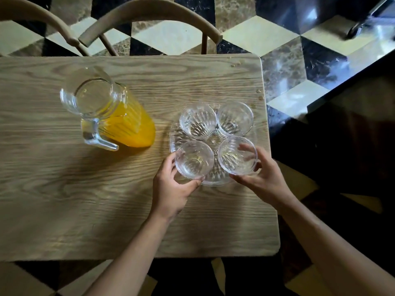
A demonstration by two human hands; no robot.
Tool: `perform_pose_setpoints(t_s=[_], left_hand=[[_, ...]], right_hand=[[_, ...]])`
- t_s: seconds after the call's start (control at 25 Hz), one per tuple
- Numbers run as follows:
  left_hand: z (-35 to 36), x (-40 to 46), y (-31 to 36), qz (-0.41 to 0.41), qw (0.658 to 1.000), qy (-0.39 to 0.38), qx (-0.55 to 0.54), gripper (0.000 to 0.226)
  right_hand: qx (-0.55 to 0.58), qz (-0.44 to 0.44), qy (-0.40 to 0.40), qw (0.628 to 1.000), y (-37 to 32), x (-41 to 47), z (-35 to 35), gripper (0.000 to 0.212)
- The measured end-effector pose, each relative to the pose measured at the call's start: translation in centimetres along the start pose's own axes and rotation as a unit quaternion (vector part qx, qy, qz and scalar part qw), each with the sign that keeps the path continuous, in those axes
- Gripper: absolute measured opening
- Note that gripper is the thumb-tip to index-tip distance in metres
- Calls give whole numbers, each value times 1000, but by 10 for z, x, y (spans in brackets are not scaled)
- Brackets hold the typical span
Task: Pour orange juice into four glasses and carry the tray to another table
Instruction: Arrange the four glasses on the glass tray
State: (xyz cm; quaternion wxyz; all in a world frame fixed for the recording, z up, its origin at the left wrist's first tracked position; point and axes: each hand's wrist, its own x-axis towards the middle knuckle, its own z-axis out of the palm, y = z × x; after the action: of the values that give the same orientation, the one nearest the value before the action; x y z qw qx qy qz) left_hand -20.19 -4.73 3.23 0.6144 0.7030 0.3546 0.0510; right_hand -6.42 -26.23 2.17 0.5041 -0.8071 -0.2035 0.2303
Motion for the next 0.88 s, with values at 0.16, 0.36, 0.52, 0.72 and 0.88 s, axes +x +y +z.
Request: perform_pose_setpoints(t_s=[0.16,0.36,0.52,0.72,0.88], left_hand=[[2,2,2,4,1000,2,0,88],[6,5,2,16,1000,-1,2,89],[7,6,-1,21,1000,-7,3,88],[8,6,-3,21,1000,-10,7,91],[10,7,-6,15,1000,-13,7,101]], right_hand=[[5,11,1,1000,2,0,-1,77],[0,17,-10,1000,5,0,-3,77],[-16,17,-5,1000,6,1,-1,77],[-19,14,-3,1000,7,1,1,78],[-24,13,-2,1000,5,1,2,78]])
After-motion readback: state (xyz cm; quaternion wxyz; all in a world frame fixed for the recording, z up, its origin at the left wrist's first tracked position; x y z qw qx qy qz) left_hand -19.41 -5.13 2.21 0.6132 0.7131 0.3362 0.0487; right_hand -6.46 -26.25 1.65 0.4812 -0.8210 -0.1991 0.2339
